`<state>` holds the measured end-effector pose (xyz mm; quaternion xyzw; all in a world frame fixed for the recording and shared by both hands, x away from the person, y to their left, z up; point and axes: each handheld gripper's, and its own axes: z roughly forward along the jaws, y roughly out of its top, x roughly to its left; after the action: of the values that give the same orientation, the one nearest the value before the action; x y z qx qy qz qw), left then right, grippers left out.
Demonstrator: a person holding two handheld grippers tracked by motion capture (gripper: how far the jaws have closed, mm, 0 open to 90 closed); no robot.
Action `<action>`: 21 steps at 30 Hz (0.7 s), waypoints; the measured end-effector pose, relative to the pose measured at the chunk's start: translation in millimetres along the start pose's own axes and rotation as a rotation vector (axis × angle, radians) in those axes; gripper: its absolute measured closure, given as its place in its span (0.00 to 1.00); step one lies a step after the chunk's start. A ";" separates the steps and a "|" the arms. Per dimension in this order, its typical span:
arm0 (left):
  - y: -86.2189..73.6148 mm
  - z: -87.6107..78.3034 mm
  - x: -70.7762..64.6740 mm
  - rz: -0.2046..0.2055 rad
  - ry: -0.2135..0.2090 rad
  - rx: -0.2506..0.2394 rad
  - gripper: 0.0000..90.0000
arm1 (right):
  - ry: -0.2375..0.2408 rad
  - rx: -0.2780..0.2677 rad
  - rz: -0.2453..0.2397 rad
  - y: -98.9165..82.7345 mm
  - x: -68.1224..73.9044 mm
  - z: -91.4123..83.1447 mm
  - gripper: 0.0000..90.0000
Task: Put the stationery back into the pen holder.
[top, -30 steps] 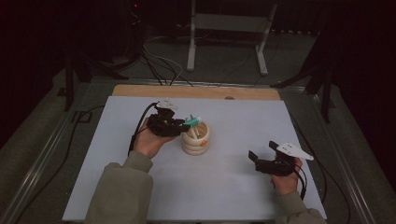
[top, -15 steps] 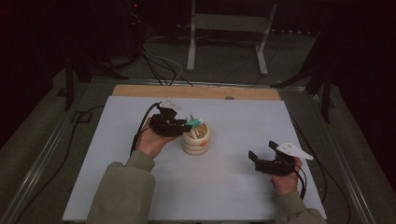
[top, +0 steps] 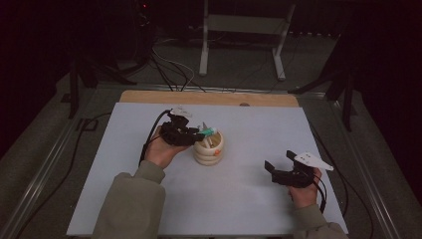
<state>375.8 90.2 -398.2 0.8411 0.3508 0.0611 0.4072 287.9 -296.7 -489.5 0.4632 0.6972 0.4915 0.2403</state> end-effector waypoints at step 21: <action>-0.7 5.5 -1.4 -0.011 -0.016 -0.004 0.73 | 0.000 0.005 0.001 -0.1 -0.6 0.2 0.02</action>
<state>376.5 86.1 -402.1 0.8387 0.3520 0.0530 0.4122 288.3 -297.2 -489.8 0.4641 0.6983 0.4897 0.2390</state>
